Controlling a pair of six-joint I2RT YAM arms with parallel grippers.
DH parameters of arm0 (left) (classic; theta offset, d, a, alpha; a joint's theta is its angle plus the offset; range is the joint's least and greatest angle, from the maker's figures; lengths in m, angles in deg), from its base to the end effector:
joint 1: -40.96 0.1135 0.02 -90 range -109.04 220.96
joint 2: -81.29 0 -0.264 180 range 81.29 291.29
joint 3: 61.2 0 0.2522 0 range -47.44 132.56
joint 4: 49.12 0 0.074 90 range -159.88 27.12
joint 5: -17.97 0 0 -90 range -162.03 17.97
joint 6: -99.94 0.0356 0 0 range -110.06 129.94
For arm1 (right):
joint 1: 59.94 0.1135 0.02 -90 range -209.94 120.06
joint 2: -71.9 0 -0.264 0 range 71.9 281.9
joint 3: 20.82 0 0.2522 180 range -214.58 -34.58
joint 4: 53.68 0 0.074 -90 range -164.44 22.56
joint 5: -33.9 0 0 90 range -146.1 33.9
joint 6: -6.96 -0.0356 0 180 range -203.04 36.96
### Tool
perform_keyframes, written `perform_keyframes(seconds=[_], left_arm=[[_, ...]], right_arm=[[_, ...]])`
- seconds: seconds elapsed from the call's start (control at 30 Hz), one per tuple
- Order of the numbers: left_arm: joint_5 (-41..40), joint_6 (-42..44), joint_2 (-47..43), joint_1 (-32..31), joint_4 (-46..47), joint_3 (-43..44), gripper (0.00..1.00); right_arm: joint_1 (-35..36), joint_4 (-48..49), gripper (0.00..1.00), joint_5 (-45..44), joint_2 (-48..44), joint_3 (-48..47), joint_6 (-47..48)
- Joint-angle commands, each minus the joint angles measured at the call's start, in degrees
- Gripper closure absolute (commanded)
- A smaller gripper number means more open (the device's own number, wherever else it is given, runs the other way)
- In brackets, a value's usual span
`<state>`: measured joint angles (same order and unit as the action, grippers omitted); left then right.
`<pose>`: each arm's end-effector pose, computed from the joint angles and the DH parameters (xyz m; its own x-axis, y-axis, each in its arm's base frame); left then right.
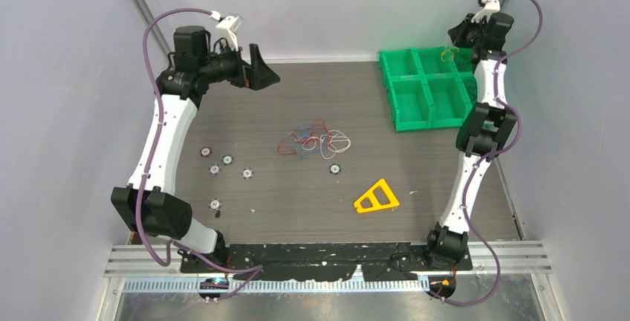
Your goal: Untangle the cables
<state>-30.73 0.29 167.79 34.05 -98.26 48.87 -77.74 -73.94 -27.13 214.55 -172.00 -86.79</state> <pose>0.3207 -0.0625 0.4344 -0.5366 -0.0618 -0.8415 0.6000 0.6733 -0.4320 0.5596 -0.1616 0.2897 -0.2052 0.1260 -0.9706 -0.1710 0.9718 0.1623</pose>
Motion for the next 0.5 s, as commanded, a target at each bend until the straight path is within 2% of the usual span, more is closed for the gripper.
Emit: perform_keyframes(seconds=[0.0,0.43,0.47], left_arm=[[-2.5,2.8,-1.6,0.5,-2.2,-0.4,0.01],[-2.8,4.5,-1.2,0.5,-2.9,-2.7,0.01],[-2.7,4.4,-1.2,0.5,-2.9,-2.9,0.0]], right_arm=[[0.6,8.4,0.95,0.3,-2.2,-3.9,-2.4],[3.0,8.9,0.95,0.5,-4.3,0.4,-0.3],[3.1,8.5,0.91,0.4,-4.2,0.7,-0.2]])
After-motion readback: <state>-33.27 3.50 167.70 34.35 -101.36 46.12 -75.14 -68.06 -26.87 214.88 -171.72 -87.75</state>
